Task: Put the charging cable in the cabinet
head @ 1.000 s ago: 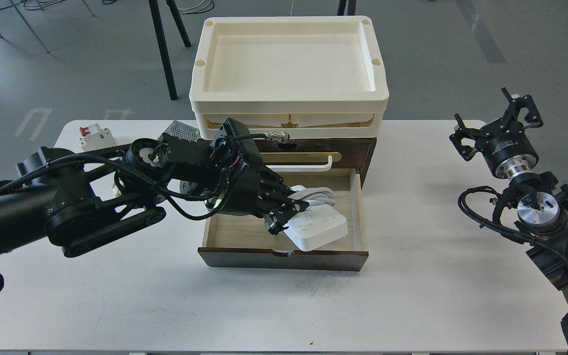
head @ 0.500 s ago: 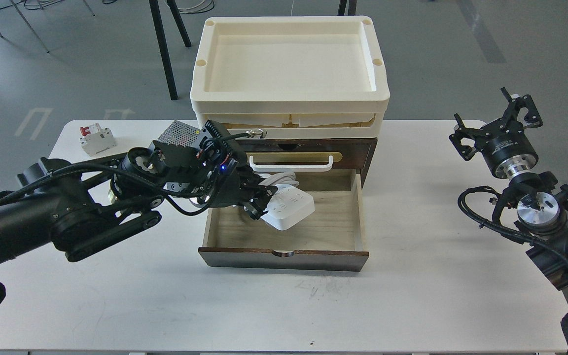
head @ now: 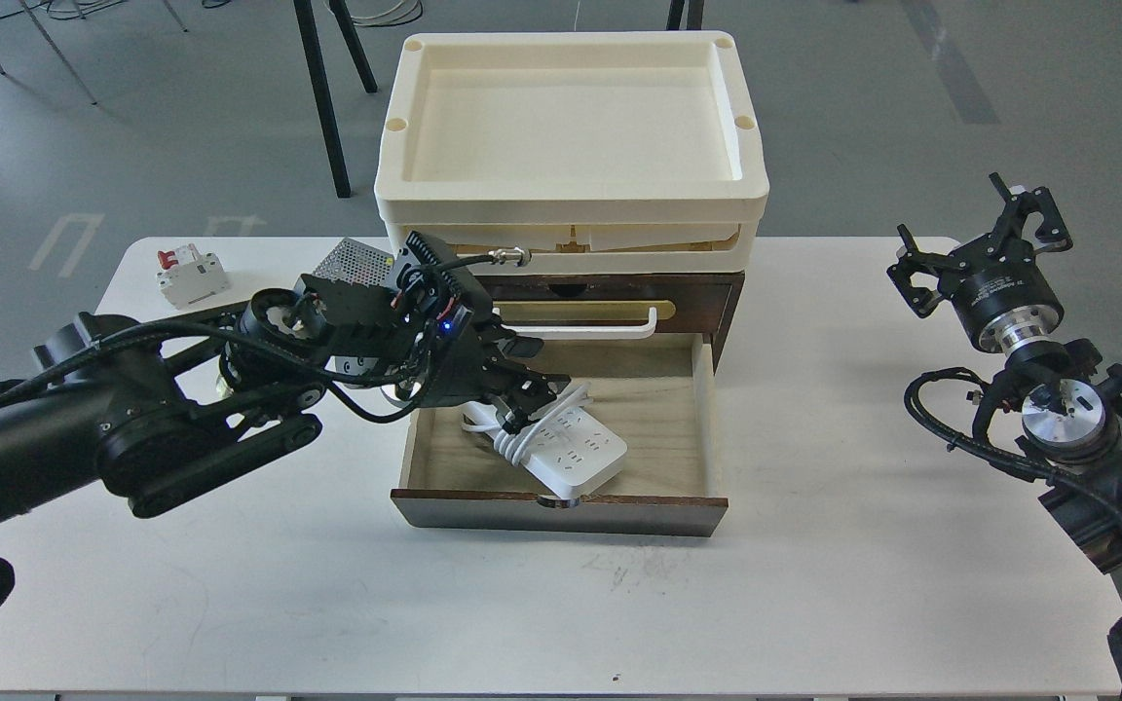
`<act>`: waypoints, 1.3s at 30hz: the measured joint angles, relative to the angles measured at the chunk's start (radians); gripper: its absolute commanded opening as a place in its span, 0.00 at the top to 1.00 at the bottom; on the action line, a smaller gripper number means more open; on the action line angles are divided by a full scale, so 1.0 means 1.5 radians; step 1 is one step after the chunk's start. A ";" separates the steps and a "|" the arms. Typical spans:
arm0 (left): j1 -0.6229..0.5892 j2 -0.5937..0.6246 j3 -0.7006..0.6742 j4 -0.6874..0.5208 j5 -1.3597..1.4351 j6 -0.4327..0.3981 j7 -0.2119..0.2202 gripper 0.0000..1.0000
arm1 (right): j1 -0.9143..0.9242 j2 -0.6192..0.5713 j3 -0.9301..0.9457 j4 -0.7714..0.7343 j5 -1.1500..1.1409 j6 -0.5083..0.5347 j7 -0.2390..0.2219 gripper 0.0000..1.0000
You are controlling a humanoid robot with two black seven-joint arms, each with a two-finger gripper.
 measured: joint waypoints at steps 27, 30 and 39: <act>0.072 0.089 -0.433 0.331 -1.222 0.000 -0.056 0.00 | 0.006 0.000 0.001 -0.009 0.000 -0.006 -0.004 0.00; 0.101 0.075 -0.433 0.392 -1.282 0.000 -0.056 0.00 | 0.007 0.000 0.001 -0.011 0.000 -0.008 -0.005 0.00; 0.206 0.019 -0.438 0.450 -1.344 0.000 -0.062 0.00 | 0.008 0.004 0.011 -0.006 0.002 -0.014 -0.001 0.00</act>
